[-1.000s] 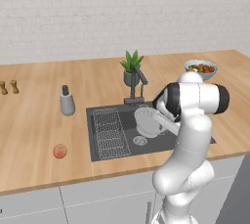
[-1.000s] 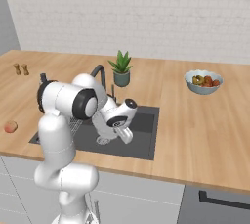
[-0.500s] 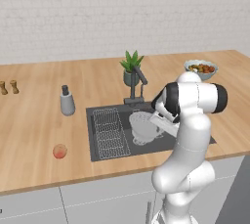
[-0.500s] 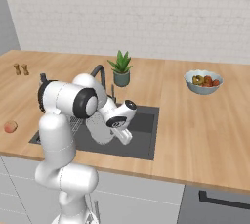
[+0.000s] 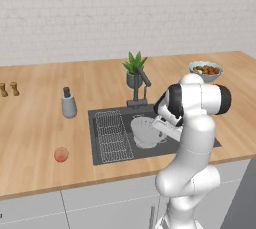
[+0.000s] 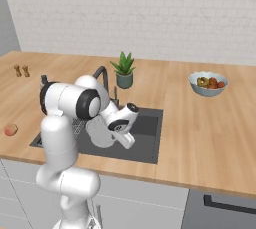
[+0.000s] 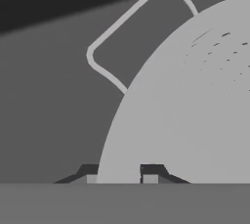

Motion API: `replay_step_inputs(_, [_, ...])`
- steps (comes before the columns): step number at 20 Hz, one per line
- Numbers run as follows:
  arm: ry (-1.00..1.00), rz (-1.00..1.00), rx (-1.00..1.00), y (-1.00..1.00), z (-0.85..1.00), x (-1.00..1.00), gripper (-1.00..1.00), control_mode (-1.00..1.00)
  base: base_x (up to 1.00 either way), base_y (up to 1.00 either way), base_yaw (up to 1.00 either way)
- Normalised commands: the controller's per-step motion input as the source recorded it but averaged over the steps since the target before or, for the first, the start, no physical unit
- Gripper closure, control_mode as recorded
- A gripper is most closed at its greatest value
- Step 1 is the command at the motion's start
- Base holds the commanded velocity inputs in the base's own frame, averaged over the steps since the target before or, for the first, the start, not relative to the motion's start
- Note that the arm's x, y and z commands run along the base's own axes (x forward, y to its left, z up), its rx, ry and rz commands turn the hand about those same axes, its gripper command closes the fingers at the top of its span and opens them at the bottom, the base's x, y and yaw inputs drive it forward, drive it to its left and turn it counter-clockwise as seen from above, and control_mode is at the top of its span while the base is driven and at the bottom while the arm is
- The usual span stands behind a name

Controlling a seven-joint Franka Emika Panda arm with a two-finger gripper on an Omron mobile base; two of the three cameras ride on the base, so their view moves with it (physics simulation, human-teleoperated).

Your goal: Put the colander in the sink, put the peach in the colander, and turn on the sink faucet and pour water over the colander.

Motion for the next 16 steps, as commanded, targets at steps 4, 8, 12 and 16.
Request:
replay_step_inputs(4, [0.05, 0.05, 0.0, 0.01, -0.14, 0.02, 1.0, -1.0, 0.0, 0.0, 0.0])
replay_step_inputs(8, [0.07, 0.06, -0.01, 0.08, -0.18, 0.07, 1.0, -1.0, 0.0, 0.0, 0.0])
replay_step_inputs(12, [0.07, 0.06, -0.04, 0.07, -0.16, 0.22, 1.0, -1.0, 0.0, 0.0, 0.0])
replay_step_inputs(16, [0.03, 0.05, -0.14, 0.11, -0.18, 0.2, 1.0, -1.0, 0.0, 0.0, 0.0])
